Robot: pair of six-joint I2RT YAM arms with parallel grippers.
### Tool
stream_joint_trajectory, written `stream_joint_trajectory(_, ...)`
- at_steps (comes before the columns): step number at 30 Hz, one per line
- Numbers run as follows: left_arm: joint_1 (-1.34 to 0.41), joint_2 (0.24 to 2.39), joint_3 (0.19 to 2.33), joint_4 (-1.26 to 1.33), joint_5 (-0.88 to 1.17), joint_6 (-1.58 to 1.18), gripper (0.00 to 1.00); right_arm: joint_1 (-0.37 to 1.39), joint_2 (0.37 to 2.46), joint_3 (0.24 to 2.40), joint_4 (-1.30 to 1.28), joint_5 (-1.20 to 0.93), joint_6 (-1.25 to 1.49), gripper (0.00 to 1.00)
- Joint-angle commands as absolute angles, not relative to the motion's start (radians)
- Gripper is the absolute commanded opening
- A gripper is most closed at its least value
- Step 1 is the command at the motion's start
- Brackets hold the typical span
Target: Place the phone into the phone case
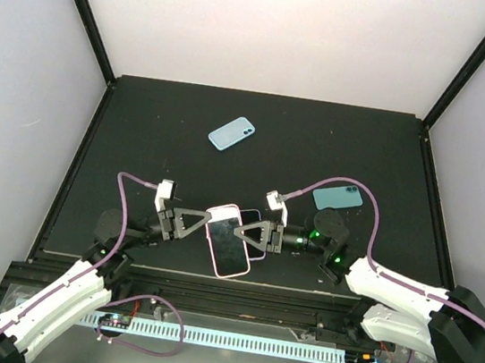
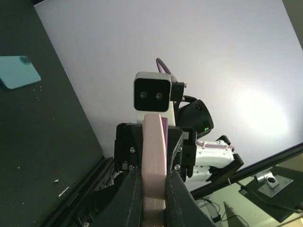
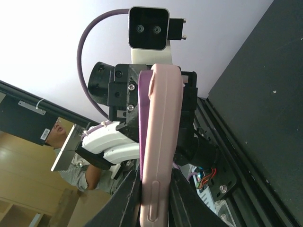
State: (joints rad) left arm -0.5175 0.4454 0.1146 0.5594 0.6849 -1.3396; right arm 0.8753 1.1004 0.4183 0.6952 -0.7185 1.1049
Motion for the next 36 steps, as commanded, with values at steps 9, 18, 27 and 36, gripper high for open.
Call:
stream_joint_trajectory(9,-0.516,0.441,0.152,0.464,0.681,-1.235,0.02,0.88,1.047,0.488,0.564,-0.68,1.047,0.4)
stream_joint_trajectory(18,-0.516,0.479,0.157,0.556,0.777,-1.224,0.01,0.88,1.047,0.57,0.416,-0.625,0.97,0.49)
stream_joint_trajectory(27,-0.516,0.492,0.158,0.573,0.815,-1.214,0.02,0.879,1.084,0.611,0.422,-0.634,0.964,0.5)
stream_joint_trajectory(36,-0.516,0.512,0.23,0.241,0.782,-1.082,0.01,0.854,1.104,0.633,0.399,-0.634,0.933,0.09)
